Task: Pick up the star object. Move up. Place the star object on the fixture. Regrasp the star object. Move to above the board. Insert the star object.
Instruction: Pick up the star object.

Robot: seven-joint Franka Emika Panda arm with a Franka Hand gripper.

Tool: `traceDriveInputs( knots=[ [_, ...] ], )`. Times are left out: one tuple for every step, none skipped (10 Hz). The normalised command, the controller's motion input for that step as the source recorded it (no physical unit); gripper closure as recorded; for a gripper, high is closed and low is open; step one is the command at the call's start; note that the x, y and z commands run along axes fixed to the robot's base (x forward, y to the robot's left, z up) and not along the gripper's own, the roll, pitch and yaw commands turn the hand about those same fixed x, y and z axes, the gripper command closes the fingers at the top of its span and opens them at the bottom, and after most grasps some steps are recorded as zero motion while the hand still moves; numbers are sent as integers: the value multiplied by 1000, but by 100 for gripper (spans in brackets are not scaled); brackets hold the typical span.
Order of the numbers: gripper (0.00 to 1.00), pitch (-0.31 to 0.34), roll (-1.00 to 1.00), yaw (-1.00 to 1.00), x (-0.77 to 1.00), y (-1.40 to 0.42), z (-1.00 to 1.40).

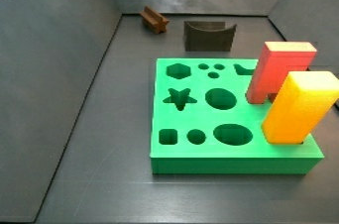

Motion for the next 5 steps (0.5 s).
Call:
traceDriveInputs(
  knots=[
    [0,-63,-67,426,6,0,-374],
    [0,-56,-66,437,0,0,-311],
    [0,-46,-44,420,0,40,-257],
    [0,-17,-106,389,91,74,-183],
    [0,0,-179,366,231,123,-146]
  ],
)
